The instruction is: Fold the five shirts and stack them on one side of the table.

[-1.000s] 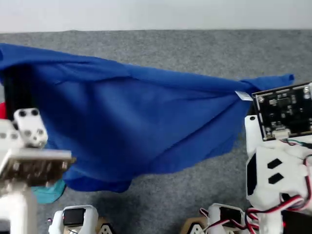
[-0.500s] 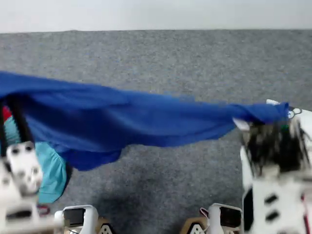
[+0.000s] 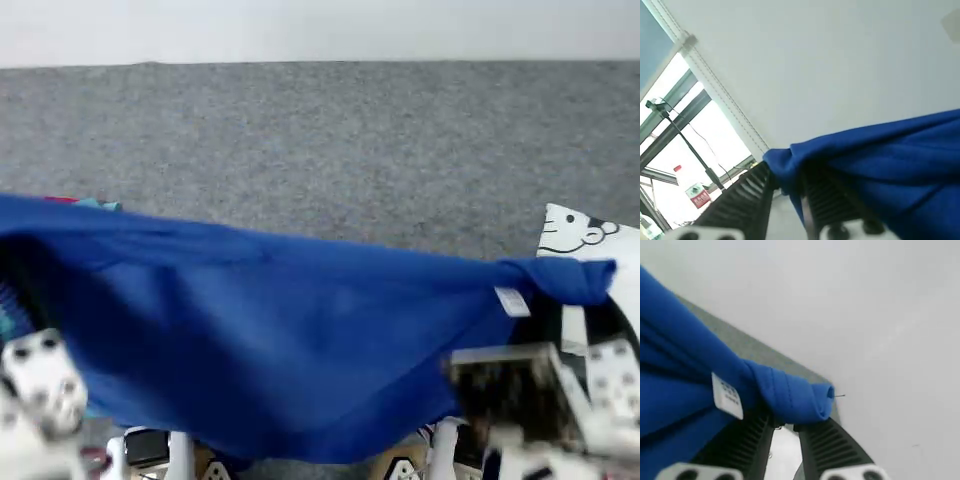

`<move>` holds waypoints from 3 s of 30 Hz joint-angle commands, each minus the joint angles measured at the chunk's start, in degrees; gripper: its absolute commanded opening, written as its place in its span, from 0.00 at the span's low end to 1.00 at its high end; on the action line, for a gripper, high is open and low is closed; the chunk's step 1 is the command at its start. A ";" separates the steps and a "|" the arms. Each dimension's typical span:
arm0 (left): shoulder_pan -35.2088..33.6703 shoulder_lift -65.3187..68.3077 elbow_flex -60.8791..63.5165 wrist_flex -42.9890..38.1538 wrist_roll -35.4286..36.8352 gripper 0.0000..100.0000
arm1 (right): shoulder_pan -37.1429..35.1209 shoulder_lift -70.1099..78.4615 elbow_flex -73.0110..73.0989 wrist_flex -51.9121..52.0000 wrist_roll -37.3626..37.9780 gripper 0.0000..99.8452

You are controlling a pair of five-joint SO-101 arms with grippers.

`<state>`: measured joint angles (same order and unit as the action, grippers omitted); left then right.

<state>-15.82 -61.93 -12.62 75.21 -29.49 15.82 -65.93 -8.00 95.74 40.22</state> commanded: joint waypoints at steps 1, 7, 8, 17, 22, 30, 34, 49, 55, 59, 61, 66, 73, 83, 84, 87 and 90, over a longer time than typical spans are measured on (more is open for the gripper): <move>-0.62 5.36 7.52 0.00 0.44 0.01 | 1.54 5.93 9.49 -5.41 0.79 0.01; 7.38 13.98 22.99 -0.79 0.35 0.01 | -1.36 12.97 25.05 -14.20 0.79 0.01; 8.88 15.74 25.27 -2.29 0.44 0.01 | -2.51 14.37 27.25 -15.25 0.79 0.01; 12.13 35.69 34.15 -24.00 3.87 0.01 | -10.42 30.37 38.15 -34.51 0.35 0.01; 12.13 47.74 28.53 -29.27 4.31 0.01 | -10.33 40.84 37.63 -47.34 0.35 0.01; 11.69 65.76 9.80 -29.45 4.40 0.01 | -10.33 60.35 21.10 -57.45 -2.64 0.01; 11.69 72.44 -0.48 -29.36 4.40 0.01 | -10.77 71.69 6.86 -57.63 -3.08 0.01; 8.35 82.81 -21.58 -8.79 -0.79 0.01 | -15.43 98.86 -24.35 -55.25 -2.90 0.01; 9.76 82.29 -23.16 11.16 -6.07 0.01 | -15.96 98.86 -24.35 -44.44 -2.73 0.01; 11.16 82.37 -24.40 25.67 -10.81 0.01 | -15.52 98.77 -24.35 -34.68 1.05 0.01; 11.34 81.32 -22.73 25.49 -9.67 0.01 | -14.99 98.24 -24.35 -30.02 1.49 0.01; 12.92 72.18 -11.82 25.49 -9.85 0.01 | -13.85 95.52 -24.35 -20.35 1.32 0.01; 16.26 52.66 15.16 25.49 -10.64 0.01 | -13.85 93.23 -24.35 -7.87 1.58 0.01; 16.35 32.88 46.37 25.49 -11.08 0.01 | -10.07 93.05 -24.35 3.30 3.60 0.01; 16.35 31.65 48.66 25.49 -11.08 0.01 | -9.36 93.05 -24.35 4.18 4.84 0.01; 16.26 29.45 53.67 25.49 -11.25 0.01 | -7.34 93.05 -24.35 6.02 7.38 0.01; 16.44 29.45 53.41 25.49 -12.57 0.01 | -6.55 93.14 -24.35 5.67 9.05 0.01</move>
<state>0.53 -30.64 40.40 98.86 -40.66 7.82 31.65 -29.36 100.04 47.34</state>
